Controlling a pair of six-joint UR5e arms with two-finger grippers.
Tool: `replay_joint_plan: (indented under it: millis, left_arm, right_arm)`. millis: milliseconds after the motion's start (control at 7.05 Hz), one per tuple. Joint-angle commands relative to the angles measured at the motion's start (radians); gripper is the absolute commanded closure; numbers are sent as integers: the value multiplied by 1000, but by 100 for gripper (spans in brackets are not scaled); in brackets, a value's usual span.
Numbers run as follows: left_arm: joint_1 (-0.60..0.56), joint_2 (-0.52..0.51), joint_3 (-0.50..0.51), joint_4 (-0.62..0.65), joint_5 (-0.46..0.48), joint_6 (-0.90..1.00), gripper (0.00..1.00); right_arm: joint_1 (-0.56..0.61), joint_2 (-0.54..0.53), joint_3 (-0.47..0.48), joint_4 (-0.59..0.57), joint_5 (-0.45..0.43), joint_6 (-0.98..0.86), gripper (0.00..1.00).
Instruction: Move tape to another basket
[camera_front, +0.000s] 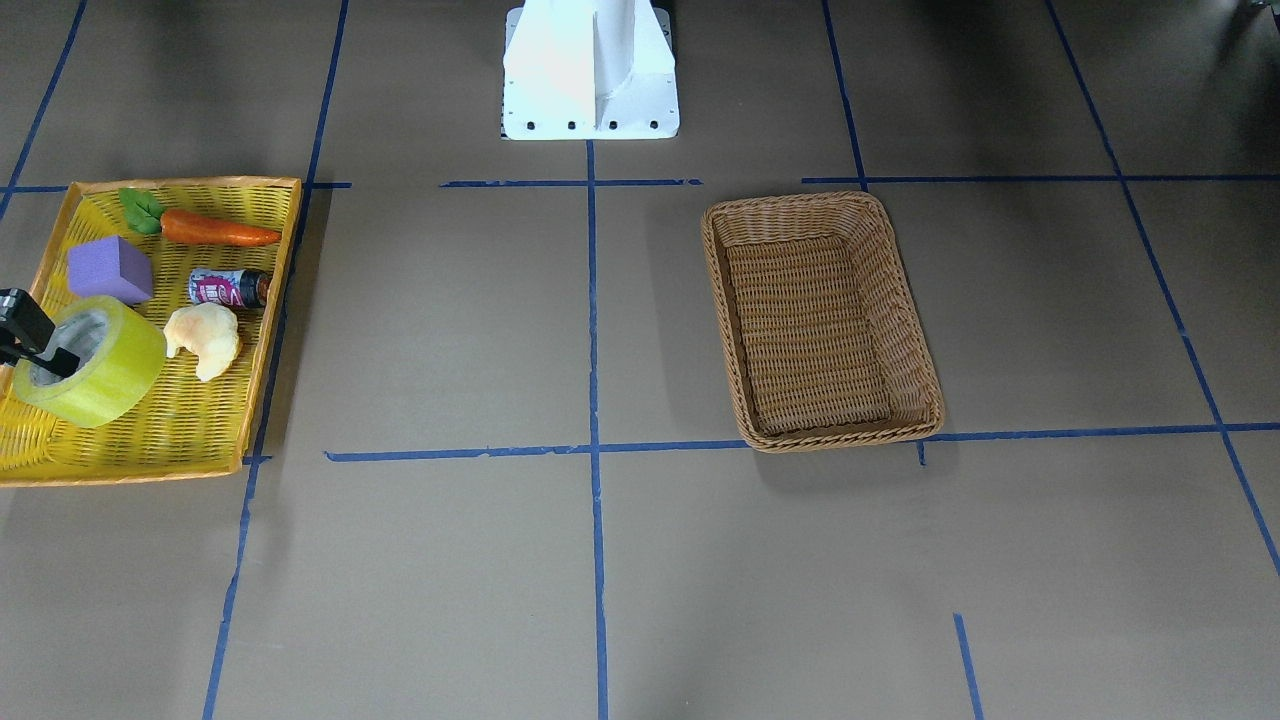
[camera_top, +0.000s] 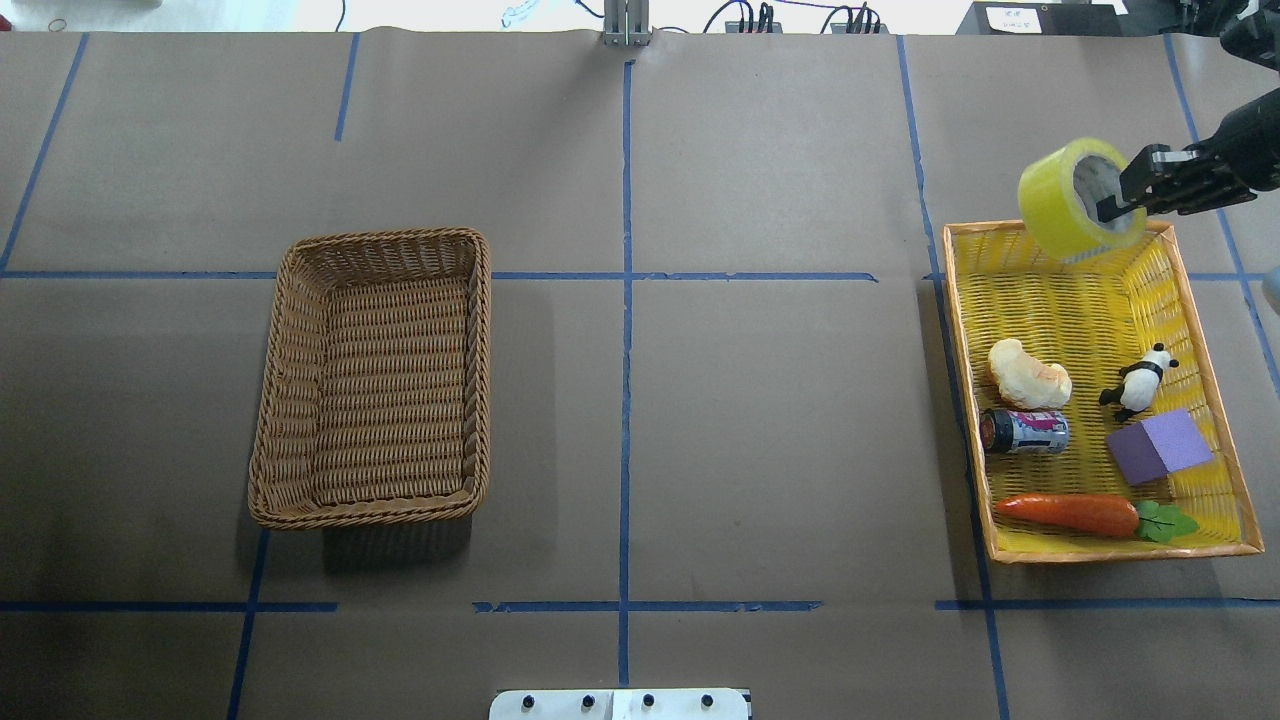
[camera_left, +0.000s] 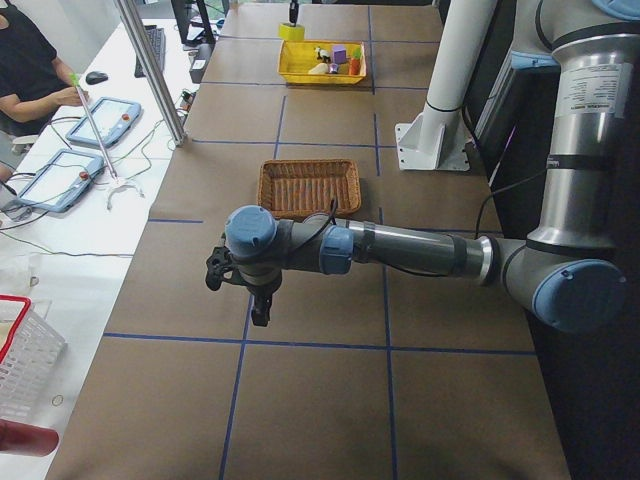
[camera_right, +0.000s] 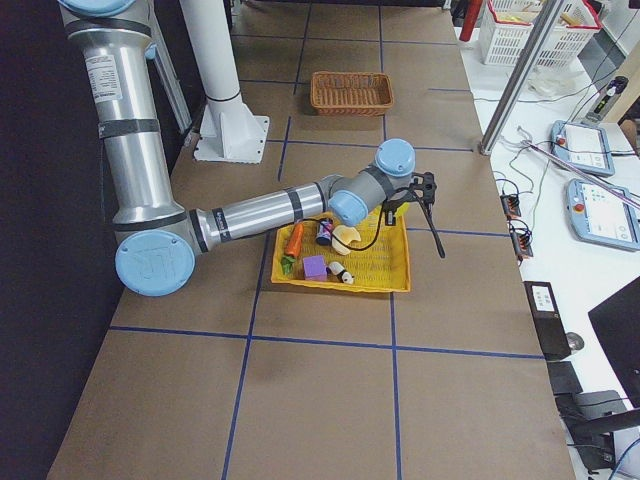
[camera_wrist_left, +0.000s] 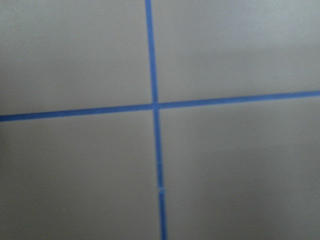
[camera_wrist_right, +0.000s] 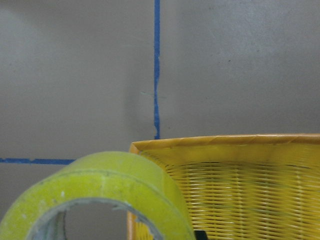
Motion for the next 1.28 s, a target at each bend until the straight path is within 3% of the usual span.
replay_joint_plan:
  millis: [0, 284, 568, 993, 1135]
  left_arm:
    - [99, -11, -117, -43, -20, -255, 0]
    - [229, -11, -179, -214, -20, -580, 0]
    - [352, -11, -170, -521, -10, -987, 0]
    - [464, -40, -161, -933, -3, -1544, 0]
    - [513, -60, -164, -1062, 50, -1733, 0]
  right_arm:
    - [-83, 1, 16, 238, -16, 333, 100]
    - [-168, 1, 14, 475, -117, 585, 100]
    - [-316, 1, 16, 705, -325, 838, 100]
    - [-469, 1, 35, 943, -533, 1087, 100]
    - [-537, 1, 54, 995, -617, 1122, 100]
